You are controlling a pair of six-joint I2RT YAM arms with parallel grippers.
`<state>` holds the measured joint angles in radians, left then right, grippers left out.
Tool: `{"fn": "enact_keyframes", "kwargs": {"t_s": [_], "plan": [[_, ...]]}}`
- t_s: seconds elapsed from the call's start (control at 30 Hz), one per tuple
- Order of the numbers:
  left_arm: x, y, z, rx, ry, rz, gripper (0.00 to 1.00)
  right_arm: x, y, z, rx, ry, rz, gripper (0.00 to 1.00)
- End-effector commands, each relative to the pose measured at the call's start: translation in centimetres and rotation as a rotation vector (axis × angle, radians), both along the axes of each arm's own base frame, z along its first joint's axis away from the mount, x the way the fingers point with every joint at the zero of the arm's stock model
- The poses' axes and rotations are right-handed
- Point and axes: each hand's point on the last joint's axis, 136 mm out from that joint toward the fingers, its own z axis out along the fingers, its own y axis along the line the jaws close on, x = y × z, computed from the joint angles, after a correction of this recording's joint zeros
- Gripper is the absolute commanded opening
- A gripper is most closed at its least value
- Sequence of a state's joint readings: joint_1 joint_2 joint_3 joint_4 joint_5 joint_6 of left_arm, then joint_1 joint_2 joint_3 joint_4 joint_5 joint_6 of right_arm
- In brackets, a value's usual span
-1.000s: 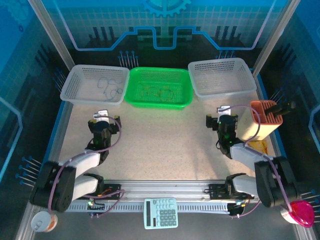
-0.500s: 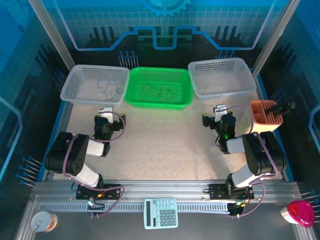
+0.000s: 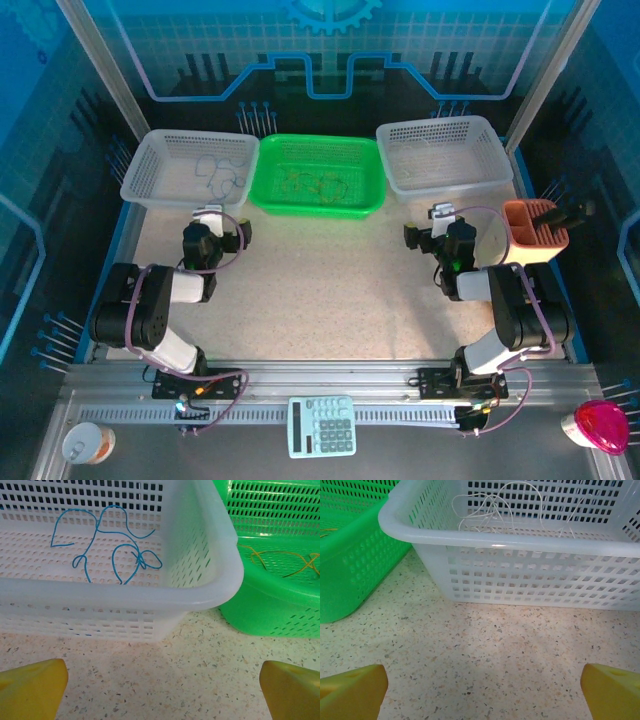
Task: Untangle the cables
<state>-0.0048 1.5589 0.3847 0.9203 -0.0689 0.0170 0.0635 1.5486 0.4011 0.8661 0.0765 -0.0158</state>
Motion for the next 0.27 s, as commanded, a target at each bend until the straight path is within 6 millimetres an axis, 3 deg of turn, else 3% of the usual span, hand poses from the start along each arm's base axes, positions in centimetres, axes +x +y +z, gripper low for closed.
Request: {"fn": "enact_keyframes", "kwargs": {"t_s": [0.0,0.23], "plan": [[0.02,-0.37,0.27,-0.016,-0.006,-0.022,0.99,0.21,0.11,0.68,0.005,-0.016,-0.001,1.00],[0.04,-0.39,0.32,-0.017,-0.007,-0.023,0.99,0.17,0.14,0.76,0.010,-0.021,0.008,1.00]]}}
